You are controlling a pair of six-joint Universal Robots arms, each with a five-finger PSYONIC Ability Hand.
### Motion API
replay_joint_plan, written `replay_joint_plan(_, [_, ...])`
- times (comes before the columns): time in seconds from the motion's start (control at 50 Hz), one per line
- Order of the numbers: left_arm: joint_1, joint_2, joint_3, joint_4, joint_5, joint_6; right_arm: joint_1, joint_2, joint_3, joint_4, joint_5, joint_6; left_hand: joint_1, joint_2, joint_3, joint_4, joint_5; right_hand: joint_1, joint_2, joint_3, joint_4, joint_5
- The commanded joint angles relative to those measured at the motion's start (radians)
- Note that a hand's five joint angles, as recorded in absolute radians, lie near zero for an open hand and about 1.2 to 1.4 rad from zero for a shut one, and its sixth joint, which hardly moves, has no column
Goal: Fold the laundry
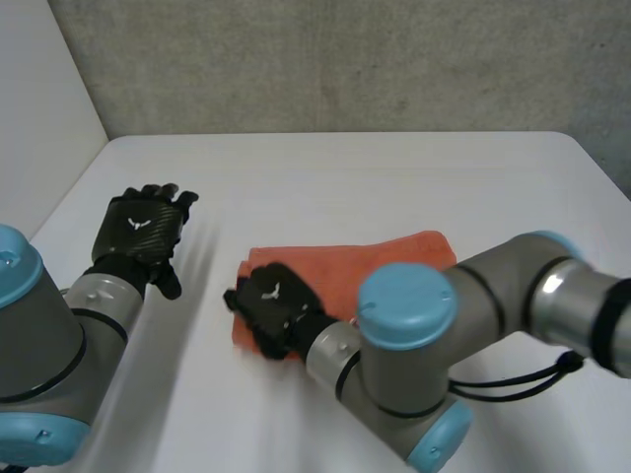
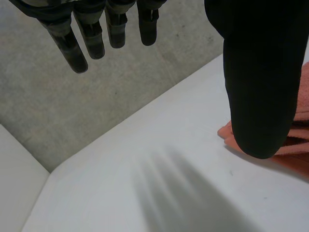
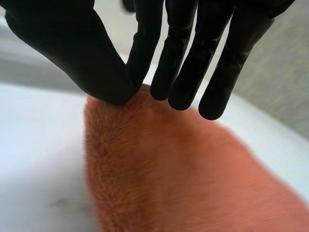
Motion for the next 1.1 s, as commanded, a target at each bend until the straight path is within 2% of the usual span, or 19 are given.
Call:
replay_joint_plan(0.02, [-0.008,-0.008,0.012,0.001,0.008,-0.027,-0.013,-0.014,-0.065,0.078,0.015,0.006,0.001,0.013,0.011,0.010,-0.023,0.407,0.218,0.216,0.204,0.226])
replay_joint_plan(0.04, [-0.011,-0.012,0.015,0.001,0.008,-0.027,-0.045,-0.060,-0.050,0.079,0.039,0.007,0.001,0.013,0.011,0.010,-0.023,0.295,0.105,0.103,0.092,0.113])
replay_joint_plan(0.06, [-0.011,-0.012,0.015,0.001,0.008,-0.027,-0.046,-0.060,-0.050,0.079,0.039,0.008,0.001,0.013,0.011,0.010,-0.023,0.294,0.104,0.102,0.090,0.112])
replay_joint_plan(0.08, [-0.014,-0.013,0.020,0.001,0.008,-0.027,-0.088,-0.104,-0.026,0.078,0.081,0.012,0.001,0.013,0.011,0.010,-0.023,-0.198,-0.387,-0.389,-0.401,-0.379])
replay_joint_plan(0.1, [-0.014,-0.013,0.020,0.001,0.008,-0.027,-0.089,-0.105,-0.025,0.078,0.081,0.012,0.001,0.013,0.011,0.010,-0.023,-0.203,-0.392,-0.394,-0.406,-0.384])
replay_joint_plan(0.14, [-0.029,-0.013,0.026,0.001,0.008,-0.029,-0.162,-0.199,0.062,0.072,0.169,0.032,0.001,0.013,0.011,0.010,-0.023,-0.320,-0.509,-0.511,-0.523,-0.501])
replay_joint_plan(0.24, [-0.049,-0.013,0.021,0.001,0.010,-0.029,-0.286,-0.301,0.201,0.076,0.214,0.057,-0.001,0.010,0.008,0.007,-0.026,-0.402,-0.592,-0.593,-0.605,-0.583])
replay_joint_plan(0.32, [-0.051,-0.012,0.013,0.001,0.011,-0.029,-0.382,-0.352,0.314,0.063,0.194,0.040,-0.001,0.010,0.008,0.007,-0.026,-0.396,-0.586,-0.588,-0.600,-0.578])
replay_joint_plan(0.36, [-0.051,-0.013,0.012,0.003,0.011,-0.029,-0.475,-0.372,0.405,0.032,0.123,-0.003,-0.001,0.010,0.008,0.007,-0.026,-0.396,-0.586,-0.588,-0.600,-0.578])
replay_joint_plan(0.38, [-0.051,-0.013,0.012,0.003,0.011,-0.029,-0.475,-0.372,0.406,0.032,0.122,-0.003,-0.001,0.010,0.008,0.007,-0.026,-0.396,-0.586,-0.588,-0.600,-0.578])
replay_joint_plan(0.42, [-0.052,-0.013,0.010,0.003,0.010,-0.030,-0.561,-0.375,0.490,-0.008,0.025,-0.083,-0.001,0.010,0.008,0.007,-0.026,-0.417,-0.606,-0.608,-0.620,-0.598])
replay_joint_plan(0.46, [-0.052,-0.015,0.010,0.004,0.010,-0.030,-0.592,-0.375,0.531,-0.028,-0.014,-0.127,-0.001,0.010,0.008,0.007,-0.026,-0.417,-0.606,-0.608,-0.620,-0.598])
replay_joint_plan(0.52, [-0.057,-0.016,0.010,0.004,0.008,-0.030,-0.625,-0.373,0.579,-0.063,-0.054,-0.186,-0.001,0.010,0.008,0.007,-0.026,-0.405,-0.595,-0.596,-0.608,-0.586])
replay_joint_plan(0.92, [-0.066,-0.021,0.007,0.003,0.006,-0.032,-0.641,-0.336,0.610,-0.111,-0.059,-0.207,-0.001,0.010,0.008,0.007,-0.026,-0.329,-0.518,-0.520,-0.532,-0.510])
replay_joint_plan(0.98, [-0.066,-0.021,0.007,0.003,0.005,-0.030,-0.642,-0.333,0.610,-0.112,-0.062,-0.206,-0.001,0.010,0.008,0.007,-0.026,-0.211,-0.401,-0.403,-0.415,-0.393])
replay_joint_plan(1.02, [-0.066,-0.021,0.007,0.003,0.005,-0.030,-0.642,-0.312,0.605,-0.121,-0.065,-0.206,-0.002,0.010,0.007,0.007,-0.027,0.031,-0.158,-0.160,-0.172,-0.150])
replay_joint_plan(1.04, [-0.066,-0.021,0.007,0.003,0.005,-0.030,-0.642,-0.312,0.605,-0.122,-0.065,-0.206,-0.002,0.010,0.007,0.007,-0.027,0.032,-0.157,-0.159,-0.171,-0.149])
replay_joint_plan(1.08, [-0.064,-0.021,0.007,0.003,0.005,-0.030,-0.641,-0.289,0.590,-0.126,-0.056,-0.212,-0.002,0.010,0.007,0.007,-0.027,0.405,0.215,0.214,0.202,0.224])
replay_joint_plan(1.1, [-0.064,-0.021,0.007,0.003,0.003,-0.030,-0.641,-0.289,0.590,-0.126,-0.056,-0.212,-0.002,0.010,0.008,0.007,-0.026,0.407,0.218,0.216,0.204,0.226])
